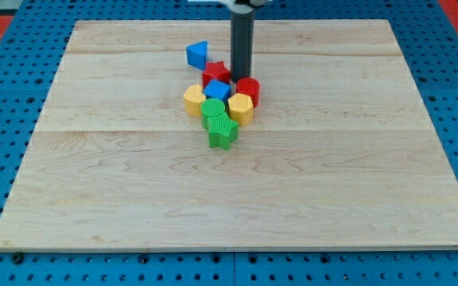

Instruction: Move the blue triangle towards center

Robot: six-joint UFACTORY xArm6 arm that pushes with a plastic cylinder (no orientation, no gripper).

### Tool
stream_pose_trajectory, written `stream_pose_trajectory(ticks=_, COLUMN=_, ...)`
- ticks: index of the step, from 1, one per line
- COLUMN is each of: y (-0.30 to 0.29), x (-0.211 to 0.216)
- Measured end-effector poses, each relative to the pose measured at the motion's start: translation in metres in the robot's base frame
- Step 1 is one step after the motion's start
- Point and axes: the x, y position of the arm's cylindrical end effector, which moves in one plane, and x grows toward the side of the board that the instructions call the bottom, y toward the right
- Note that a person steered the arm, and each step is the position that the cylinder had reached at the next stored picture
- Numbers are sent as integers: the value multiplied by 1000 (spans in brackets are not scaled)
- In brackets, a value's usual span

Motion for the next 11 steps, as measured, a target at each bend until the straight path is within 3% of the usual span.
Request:
stream_pose_trajectory(ticks=2, y=17, x=-61)
stream_pose_trajectory(ticks=5, y=-123, x=-89)
stream_pose_trajectory(ticks=6, y=-195, x=-108)
stream_pose_trajectory(ticks=7, y=-169, x=-77)
stream_pose_trajectory(ticks=8, y=-81, x=-72)
stream_pose_trajectory(ticks=9, y=-88, x=-21)
stream_pose_trajectory(ticks=11, y=-86, x=-14)
